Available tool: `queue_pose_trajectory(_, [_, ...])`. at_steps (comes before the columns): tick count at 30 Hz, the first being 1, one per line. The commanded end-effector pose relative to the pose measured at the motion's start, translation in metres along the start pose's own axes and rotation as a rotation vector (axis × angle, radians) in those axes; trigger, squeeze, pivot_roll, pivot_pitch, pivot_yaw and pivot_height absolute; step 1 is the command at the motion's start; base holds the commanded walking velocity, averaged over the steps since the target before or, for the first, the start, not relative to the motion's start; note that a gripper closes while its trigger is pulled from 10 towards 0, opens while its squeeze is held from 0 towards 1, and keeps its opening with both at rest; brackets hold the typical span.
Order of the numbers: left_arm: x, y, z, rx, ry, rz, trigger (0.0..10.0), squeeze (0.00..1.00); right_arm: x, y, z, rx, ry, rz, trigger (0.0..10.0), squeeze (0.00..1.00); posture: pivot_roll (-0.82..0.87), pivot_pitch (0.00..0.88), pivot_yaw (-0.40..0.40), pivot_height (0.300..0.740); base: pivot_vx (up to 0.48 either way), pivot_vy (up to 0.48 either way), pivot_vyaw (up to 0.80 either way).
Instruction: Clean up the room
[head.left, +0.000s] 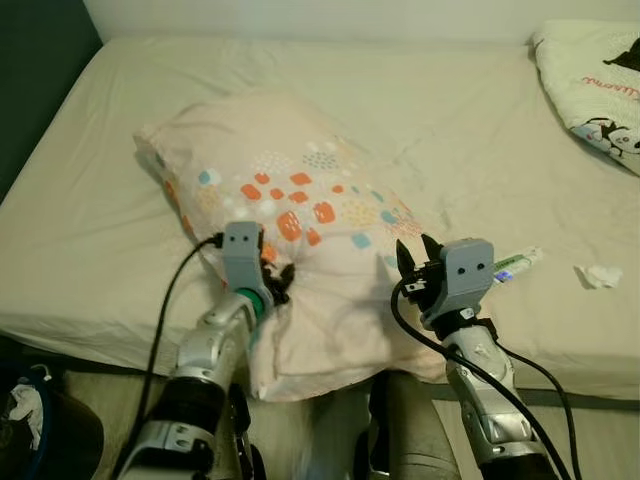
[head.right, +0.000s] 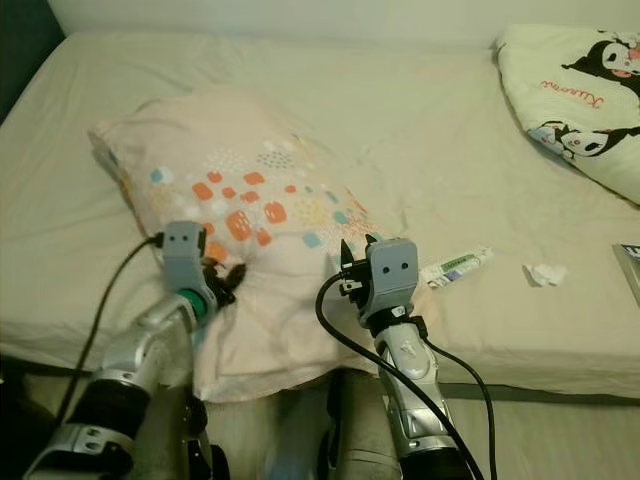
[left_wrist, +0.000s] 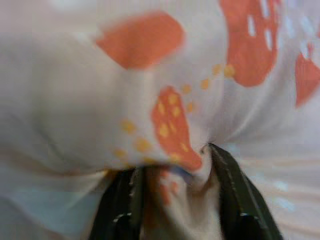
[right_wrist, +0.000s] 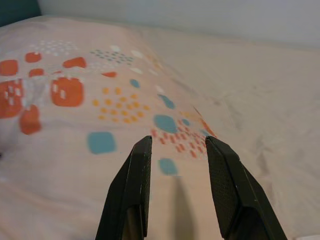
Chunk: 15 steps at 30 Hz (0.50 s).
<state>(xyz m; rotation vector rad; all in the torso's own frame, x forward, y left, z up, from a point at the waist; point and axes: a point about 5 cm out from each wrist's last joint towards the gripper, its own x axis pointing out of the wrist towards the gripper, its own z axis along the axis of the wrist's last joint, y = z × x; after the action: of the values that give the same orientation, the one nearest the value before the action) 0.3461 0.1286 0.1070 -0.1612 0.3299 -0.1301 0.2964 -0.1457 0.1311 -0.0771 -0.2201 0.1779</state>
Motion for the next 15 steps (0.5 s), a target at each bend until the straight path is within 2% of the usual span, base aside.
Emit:
queue_pose_trajectory(1, [-0.002, 0.009, -0.002, 0.003, 0.019, 0.047, 0.0, 0.00, -0.003, -0.002, -0.004, -0.003, 0.025, -0.005, 10.0, 0.00, -0.07, 0.158, 0.046, 0.596, 0.000, 0.000, 0.00])
queue_pose_trajectory(3, [-0.005, 0.012, -0.006, 0.002, 0.032, 0.053, 0.0, 0.00, -0.002, -0.001, -0.004, -0.004, 0.024, -0.003, 10.0, 0.00, -0.07, 0.153, 0.044, 0.596, 0.000, 0.000, 0.00])
queue_pose_trajectory(11, [-0.012, 0.005, -0.019, -0.031, 0.081, 0.004, 0.0, 0.00, -0.001, -0.002, -0.005, -0.008, 0.025, -0.001, 10.0, 0.00, -0.07, 0.153, 0.043, 0.596, 0.000, 0.000, 0.00])
queue_pose_trajectory(13, [-0.019, -0.012, -0.024, -0.133, 0.145, -0.158, 0.0, 0.00, -0.002, -0.003, -0.005, -0.010, 0.028, -0.002, 10.0, 0.00, -0.07, 0.152, 0.042, 0.596, 0.000, 0.000, 0.00])
queue_pose_trajectory(14, [-0.019, -0.012, -0.024, -0.133, 0.145, -0.158, 0.0, 0.00, -0.002, -0.003, -0.005, -0.010, 0.028, -0.002, 10.0, 0.00, -0.07, 0.152, 0.042, 0.596, 0.000, 0.000, 0.00])
queue_pose_trajectory(15, [-0.022, -0.019, -0.025, -0.173, 0.163, -0.224, 0.0, 0.00, -0.003, -0.003, -0.006, -0.011, 0.029, -0.003, 10.0, 0.00, -0.07, 0.153, 0.043, 0.596, 0.000, 0.000, 0.00])
